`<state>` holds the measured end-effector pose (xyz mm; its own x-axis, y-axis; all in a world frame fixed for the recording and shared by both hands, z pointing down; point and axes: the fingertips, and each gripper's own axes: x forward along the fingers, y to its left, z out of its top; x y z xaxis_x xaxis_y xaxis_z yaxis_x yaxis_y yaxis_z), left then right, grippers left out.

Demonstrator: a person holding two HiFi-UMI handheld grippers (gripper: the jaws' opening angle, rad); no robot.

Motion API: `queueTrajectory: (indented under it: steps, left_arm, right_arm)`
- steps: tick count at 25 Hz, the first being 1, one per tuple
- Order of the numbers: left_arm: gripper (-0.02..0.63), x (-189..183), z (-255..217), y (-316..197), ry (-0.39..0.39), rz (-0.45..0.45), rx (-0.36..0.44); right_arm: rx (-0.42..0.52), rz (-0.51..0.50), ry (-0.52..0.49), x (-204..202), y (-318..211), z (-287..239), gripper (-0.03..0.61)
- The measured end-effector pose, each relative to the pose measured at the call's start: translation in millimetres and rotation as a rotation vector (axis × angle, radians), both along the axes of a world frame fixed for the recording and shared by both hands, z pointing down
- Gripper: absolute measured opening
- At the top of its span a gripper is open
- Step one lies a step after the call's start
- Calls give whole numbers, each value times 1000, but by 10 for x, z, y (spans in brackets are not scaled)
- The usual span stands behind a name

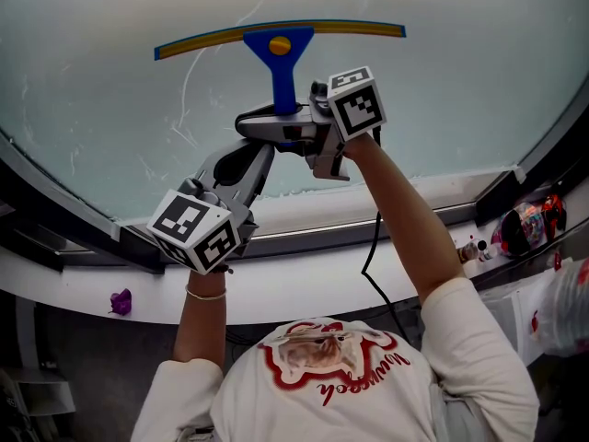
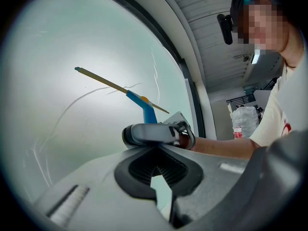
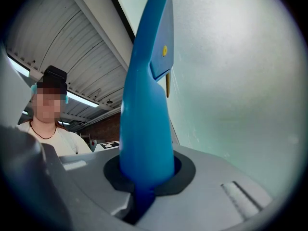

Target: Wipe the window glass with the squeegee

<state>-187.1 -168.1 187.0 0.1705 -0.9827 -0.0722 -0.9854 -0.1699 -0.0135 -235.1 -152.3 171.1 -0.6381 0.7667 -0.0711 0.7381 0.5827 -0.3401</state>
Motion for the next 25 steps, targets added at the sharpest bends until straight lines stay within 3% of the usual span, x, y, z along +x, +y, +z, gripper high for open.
queueTrajectory:
  steps: [25]
  left_arm:
    - [6,11,502,34,92,1,-64]
  right_arm:
    - [-55,-22,32,12,35,496,52]
